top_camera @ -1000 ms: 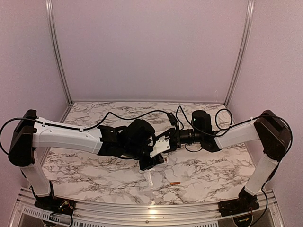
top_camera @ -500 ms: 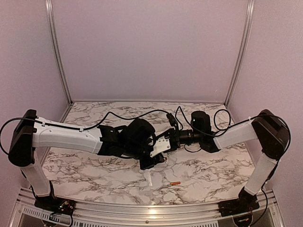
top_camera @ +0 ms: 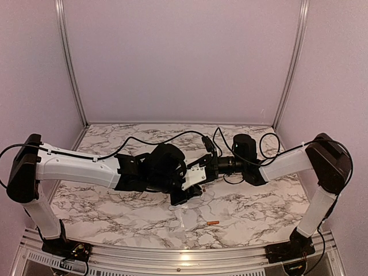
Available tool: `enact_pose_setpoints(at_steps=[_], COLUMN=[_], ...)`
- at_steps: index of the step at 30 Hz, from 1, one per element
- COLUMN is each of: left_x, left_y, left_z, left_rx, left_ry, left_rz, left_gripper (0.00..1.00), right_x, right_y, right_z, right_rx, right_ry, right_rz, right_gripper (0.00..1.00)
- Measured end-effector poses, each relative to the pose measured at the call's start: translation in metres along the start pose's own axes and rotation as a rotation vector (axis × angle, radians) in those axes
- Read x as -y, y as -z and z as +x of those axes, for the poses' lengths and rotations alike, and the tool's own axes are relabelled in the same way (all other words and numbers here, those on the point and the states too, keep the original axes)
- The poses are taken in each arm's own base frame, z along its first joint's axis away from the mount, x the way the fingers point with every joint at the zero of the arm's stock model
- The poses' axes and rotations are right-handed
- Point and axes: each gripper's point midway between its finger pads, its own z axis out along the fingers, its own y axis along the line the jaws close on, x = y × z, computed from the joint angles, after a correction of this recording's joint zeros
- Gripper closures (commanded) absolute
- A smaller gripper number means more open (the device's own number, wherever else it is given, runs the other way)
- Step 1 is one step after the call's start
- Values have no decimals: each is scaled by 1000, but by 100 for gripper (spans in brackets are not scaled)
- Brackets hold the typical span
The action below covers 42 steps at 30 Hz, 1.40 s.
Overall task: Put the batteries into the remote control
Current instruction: Place the battery in the battery compartment.
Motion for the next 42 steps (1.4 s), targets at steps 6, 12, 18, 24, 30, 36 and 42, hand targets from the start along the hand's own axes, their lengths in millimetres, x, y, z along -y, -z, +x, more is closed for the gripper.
enact_pose_setpoints(at_steps=[6,12,18,24,30,36,42], left_x=[1,1,4,4,4,4,6], left_y=[2,3,3,3,3,4,5], left_z=[9,9,8,8,9,11,11], left_rx=[-13,-11,-9,-11,-14,-28,-33], left_ry=[2,1,7,12,23,34,37], left_rz=[-6,-8,2,3,4,5,13], left_gripper=[91,78,77,75,74,74,70], right_x=[-1,-1,0,0,-1,-2,-2], right_y=[0,0,0,0,0,-1,-1], right_z=[1,1,0,0,0,-1,0], right_rx=[-4,-4,1,1,4,5,3], right_ry=[2,2,4,4,4,1,1], right_rz=[-3,-3,1,1,-1,-4,-5], right_gripper=[100,100,100,100,100,100,100])
